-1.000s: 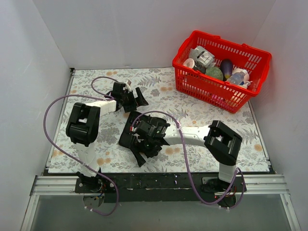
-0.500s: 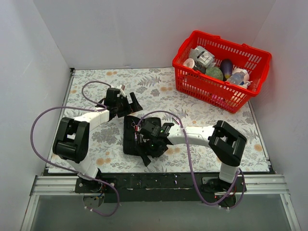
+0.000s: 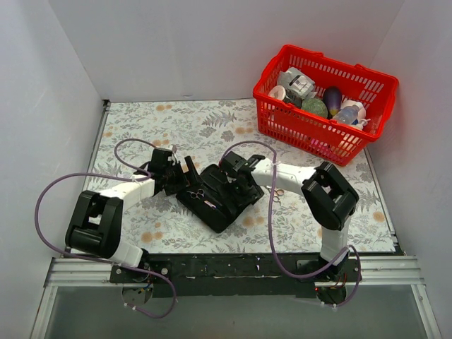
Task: Sort the hair-cutting tools
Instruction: Adjust the hairdressing tool bag at the center of the board, then pick up the scissors from the center of the board.
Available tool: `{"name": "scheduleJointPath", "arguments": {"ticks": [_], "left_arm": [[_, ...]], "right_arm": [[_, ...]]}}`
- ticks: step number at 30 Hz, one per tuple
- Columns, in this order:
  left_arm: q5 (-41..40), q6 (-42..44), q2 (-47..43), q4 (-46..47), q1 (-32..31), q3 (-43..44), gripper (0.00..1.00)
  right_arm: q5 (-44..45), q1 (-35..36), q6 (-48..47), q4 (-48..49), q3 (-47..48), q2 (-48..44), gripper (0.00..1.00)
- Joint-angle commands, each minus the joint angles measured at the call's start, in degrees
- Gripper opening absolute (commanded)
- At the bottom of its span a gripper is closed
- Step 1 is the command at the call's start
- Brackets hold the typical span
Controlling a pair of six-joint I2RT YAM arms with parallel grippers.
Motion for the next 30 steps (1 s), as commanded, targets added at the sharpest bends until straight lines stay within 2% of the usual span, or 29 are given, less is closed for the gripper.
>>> {"name": "scheduleJointPath", "arguments": {"ticks": [1,7,11,13,15,16,17,20,25,30], "left_arm": [[8.7,-6.3,-2.2,-4.5,-3.6,-3.4,0.98],[4.2,-5.4,-6.5,-8.4,-3.6,-2.4,0.98],[0.5,-3.6,-8.4,-14.9,-3.7,4.7,0.98],[-1.3,-2.9,-9.7,-18.4,-3.6,9.0,0.98],[-3.6,-2.0,-10.5,-20.6,-3.7,11.4,0.98],[-4.0,-1.8,-11.0,-21.1,-3.7,13.3,0.98],[-4.3,-1.6,-11.5,-21.5,-3.7,14.3,0.98],[-5.1,-1.1,-12.4,-23.5,-3.6,17.6,0.98],[-5.2,-0.7,-14.1,-25.0,-3.6,19.8,0.98],[-3.7,-0.7,-13.9,-25.0,-3.6,20.4,0.98]], "right_arm": [[5.4,-2.0,-6.2,12.1,5.9,4.3,0.98],[6.8,-2.0,-8.4,5.1,11.5,1.4,0.98],[14.8,-1.6,-8.3,0.9,11.6,-6.1,0.98],[27.7,-1.6,-5.6,-0.3,10.8,-10.6,0.98],[40.8,-2.3,-5.4,0.8,6.0,-14.9,0.98],[42.2,-3.0,-6.8,2.8,4.3,-15.8,0.98],[42.3,-4.2,-7.2,2.7,3.3,-16.2,0.98],[33.8,-9.0,-8.5,0.7,2.6,-15.0,0.97],[23.4,-12.1,-13.4,6.7,-2.9,-14.9,0.96],[14.3,-15.9,-17.7,11.0,-4.3,-12.2,0.93]]}}
